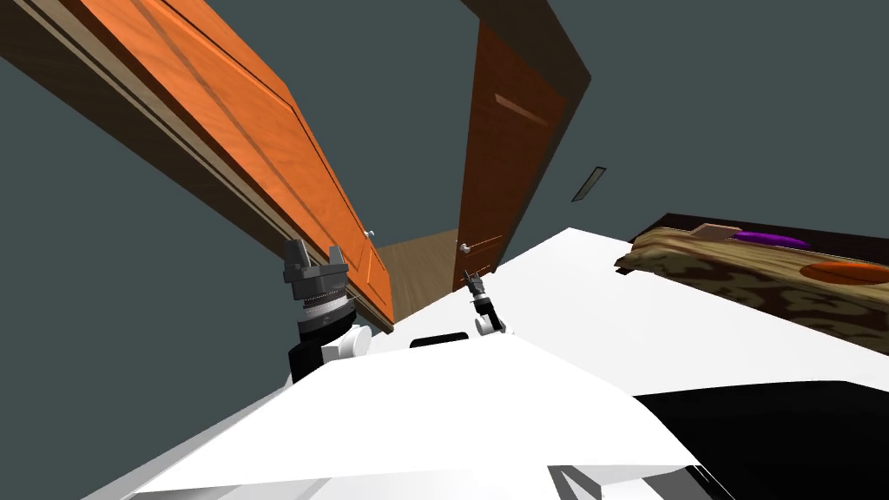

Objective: Push the door open

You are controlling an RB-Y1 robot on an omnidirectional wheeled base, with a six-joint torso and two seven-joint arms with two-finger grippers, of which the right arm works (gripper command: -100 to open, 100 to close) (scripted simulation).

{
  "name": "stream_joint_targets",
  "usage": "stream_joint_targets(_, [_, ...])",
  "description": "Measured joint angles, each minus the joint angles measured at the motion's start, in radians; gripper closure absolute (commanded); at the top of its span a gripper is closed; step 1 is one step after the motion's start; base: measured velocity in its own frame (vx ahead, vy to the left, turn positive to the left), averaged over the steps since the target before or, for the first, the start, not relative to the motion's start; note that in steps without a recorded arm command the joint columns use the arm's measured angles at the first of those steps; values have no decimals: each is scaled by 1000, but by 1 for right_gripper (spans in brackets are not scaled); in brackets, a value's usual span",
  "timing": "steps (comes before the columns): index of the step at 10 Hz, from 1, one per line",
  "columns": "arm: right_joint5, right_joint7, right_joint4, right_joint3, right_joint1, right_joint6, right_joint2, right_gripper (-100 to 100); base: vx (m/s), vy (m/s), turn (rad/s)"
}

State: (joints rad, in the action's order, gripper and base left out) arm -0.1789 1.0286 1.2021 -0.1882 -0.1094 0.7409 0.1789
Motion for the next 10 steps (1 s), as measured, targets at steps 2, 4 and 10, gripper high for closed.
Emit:
stream_joint_targets(2, [-8,40,-41,-6,19,5,2,-100,47,-110,137])
stream_joint_targets(4, [-17,76,-84,-13,37,13,7,-100,38,-107,99])
stream_joint_targets(10, [-41,181,-192,-30,83,24,21,-100,34,-104,121])
